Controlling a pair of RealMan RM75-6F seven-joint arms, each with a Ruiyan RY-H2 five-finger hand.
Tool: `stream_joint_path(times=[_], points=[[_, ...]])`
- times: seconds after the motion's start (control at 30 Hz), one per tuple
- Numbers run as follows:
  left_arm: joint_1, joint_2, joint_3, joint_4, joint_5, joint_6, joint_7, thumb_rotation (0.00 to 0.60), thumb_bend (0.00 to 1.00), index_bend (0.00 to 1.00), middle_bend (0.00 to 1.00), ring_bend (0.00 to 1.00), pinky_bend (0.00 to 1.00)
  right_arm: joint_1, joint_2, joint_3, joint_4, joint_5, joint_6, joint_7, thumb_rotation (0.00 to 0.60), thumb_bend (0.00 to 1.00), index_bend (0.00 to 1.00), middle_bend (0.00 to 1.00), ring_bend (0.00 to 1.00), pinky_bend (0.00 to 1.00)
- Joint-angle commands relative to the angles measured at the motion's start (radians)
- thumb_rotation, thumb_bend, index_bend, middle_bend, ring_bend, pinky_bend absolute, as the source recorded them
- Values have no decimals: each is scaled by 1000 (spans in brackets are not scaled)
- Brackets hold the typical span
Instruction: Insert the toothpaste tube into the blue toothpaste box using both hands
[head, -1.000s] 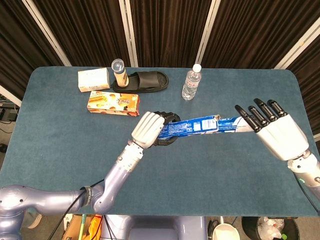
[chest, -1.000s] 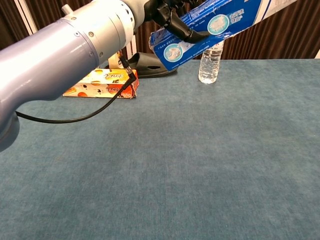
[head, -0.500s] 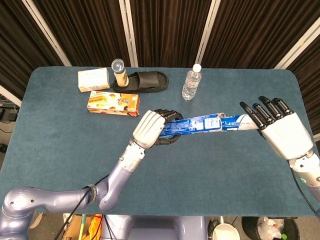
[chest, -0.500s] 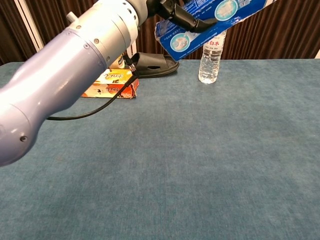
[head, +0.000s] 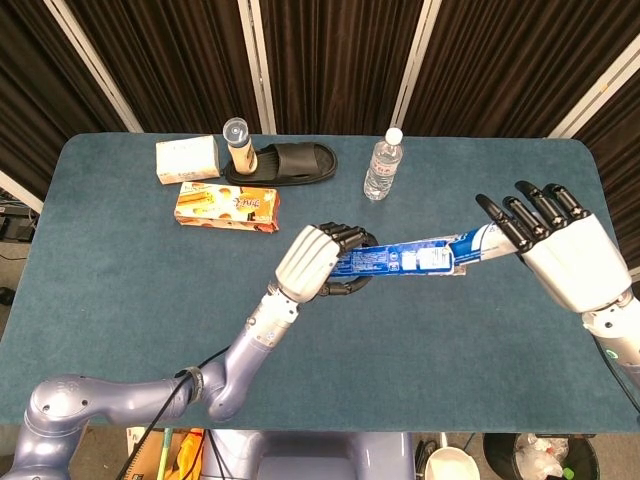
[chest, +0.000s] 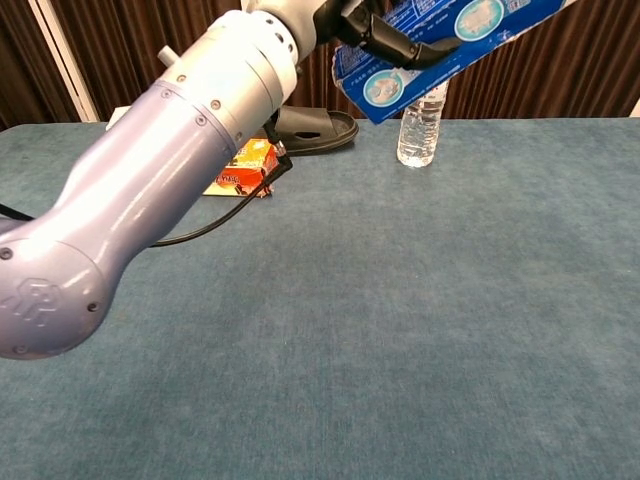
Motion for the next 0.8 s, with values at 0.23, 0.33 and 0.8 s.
stream_joint_path(times=[0.23,0.33,0.8], points=[[-4,-56,-37,56,18,74,-60,600,400,404,527,515,567,-10,22,3,-25,-11,20,15,600,531,240,483,328,455],[-7,-74,-45,78,26,95,-85,600,400,401,524,512,566,-13,25,4,-30,-14,27,17,600,531,241,484,328,455],[-25,-133,-28,179,57,113,-143,600,400,395,520,510,566,-13,37,9,-56,-26,30,32,600,531,240,483,328,455]])
